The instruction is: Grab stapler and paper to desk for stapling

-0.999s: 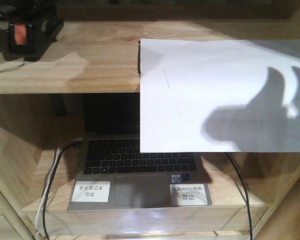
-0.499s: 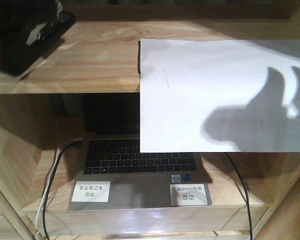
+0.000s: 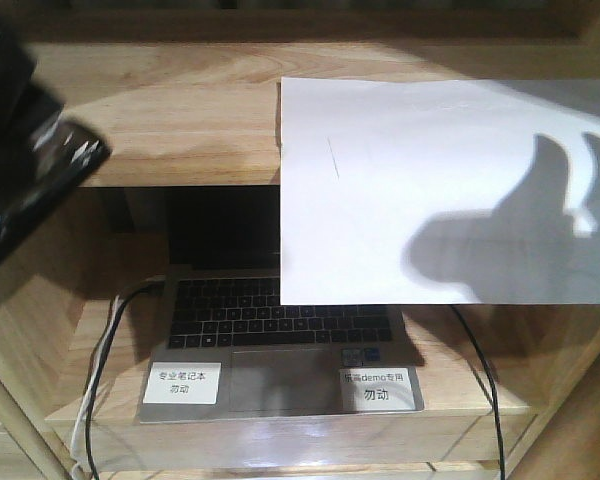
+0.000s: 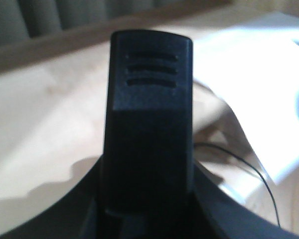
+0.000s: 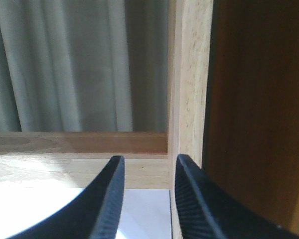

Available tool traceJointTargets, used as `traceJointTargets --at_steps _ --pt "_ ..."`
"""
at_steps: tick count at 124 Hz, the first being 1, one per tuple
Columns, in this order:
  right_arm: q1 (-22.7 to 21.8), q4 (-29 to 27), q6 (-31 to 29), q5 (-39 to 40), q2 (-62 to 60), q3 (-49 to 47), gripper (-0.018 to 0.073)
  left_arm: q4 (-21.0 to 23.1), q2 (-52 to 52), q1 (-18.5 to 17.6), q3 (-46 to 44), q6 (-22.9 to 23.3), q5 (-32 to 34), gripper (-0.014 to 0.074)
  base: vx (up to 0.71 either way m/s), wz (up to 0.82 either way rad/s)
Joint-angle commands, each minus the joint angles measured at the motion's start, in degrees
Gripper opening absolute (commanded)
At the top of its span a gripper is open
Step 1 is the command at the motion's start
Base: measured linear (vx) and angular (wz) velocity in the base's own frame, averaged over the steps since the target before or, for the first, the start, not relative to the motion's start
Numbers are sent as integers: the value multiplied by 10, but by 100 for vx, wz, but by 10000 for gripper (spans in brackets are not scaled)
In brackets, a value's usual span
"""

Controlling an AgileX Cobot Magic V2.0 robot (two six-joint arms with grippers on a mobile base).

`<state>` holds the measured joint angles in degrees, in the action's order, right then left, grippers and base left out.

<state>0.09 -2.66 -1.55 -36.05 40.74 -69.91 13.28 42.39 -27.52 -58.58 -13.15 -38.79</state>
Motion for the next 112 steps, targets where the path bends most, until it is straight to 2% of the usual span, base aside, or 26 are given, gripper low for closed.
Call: traceJointTargets --at_steps 1,20,60,92,112 --pt "-1 2 -2 42 5 -15 239 31 -50 -1 25 -24 71 -8 0 0" --pt "-1 2 -2 42 5 -15 239 48 -128 -1 90 -36 72 -8 0 0" --pt "-1 2 -2 42 5 -15 239 48 -278 -1 187 -35 70 -6 0 0" --pt "-1 2 -2 42 5 -15 239 48 -359 -1 221 -35 62 -6 0 0" --pt "-1 2 -2 42 5 -15 239 43 -372 -1 226 -35 63 -6 0 0"
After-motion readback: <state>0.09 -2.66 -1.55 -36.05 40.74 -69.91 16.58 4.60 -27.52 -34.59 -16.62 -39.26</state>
